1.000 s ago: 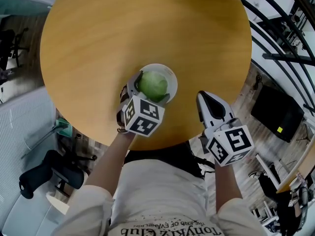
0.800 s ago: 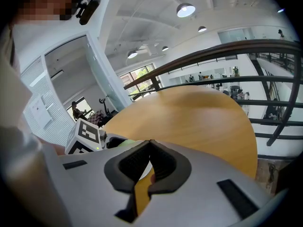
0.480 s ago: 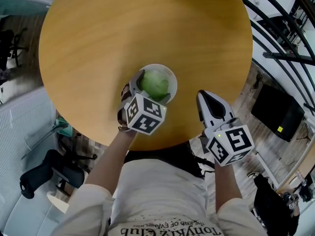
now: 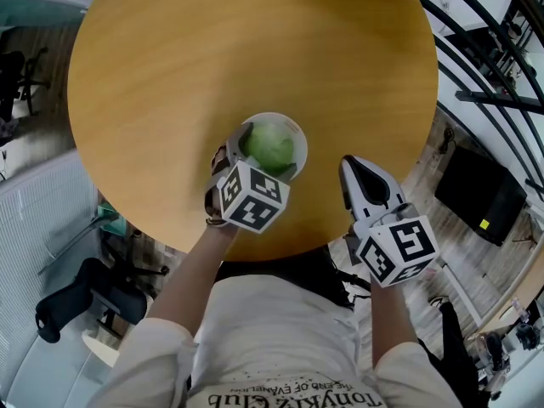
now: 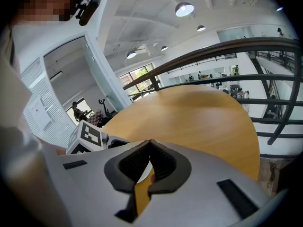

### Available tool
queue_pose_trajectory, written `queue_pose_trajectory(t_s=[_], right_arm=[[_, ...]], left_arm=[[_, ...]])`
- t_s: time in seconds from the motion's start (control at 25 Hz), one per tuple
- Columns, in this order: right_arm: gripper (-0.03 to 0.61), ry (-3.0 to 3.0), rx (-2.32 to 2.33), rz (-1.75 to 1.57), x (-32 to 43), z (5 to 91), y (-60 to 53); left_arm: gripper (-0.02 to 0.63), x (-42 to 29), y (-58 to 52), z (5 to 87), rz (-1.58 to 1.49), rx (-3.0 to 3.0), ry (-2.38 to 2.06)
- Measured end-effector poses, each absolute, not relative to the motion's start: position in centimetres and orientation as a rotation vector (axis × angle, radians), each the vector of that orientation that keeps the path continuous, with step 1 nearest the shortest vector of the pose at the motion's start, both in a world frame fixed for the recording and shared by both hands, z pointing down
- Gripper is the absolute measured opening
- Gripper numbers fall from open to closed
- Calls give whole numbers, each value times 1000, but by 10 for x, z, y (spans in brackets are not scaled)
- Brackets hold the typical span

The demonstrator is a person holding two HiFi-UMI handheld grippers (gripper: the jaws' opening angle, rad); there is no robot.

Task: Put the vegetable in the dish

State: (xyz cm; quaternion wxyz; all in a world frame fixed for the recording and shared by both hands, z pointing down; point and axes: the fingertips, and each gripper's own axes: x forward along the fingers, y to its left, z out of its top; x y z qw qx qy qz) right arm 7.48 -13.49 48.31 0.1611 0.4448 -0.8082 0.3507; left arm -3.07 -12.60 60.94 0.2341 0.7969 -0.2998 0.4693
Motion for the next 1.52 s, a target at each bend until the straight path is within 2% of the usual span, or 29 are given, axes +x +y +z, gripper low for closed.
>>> queue_pose_trajectory(t_s=[0.84,1.52], right_arm=[[21,-2329,1248,987,74,479,-130],[21,-2377,1217,914,62,448,-112]], left_arm=[[494,-26,-127,601,1231,2223,-829],[491,-46,-105,540,1139,2264,-903]])
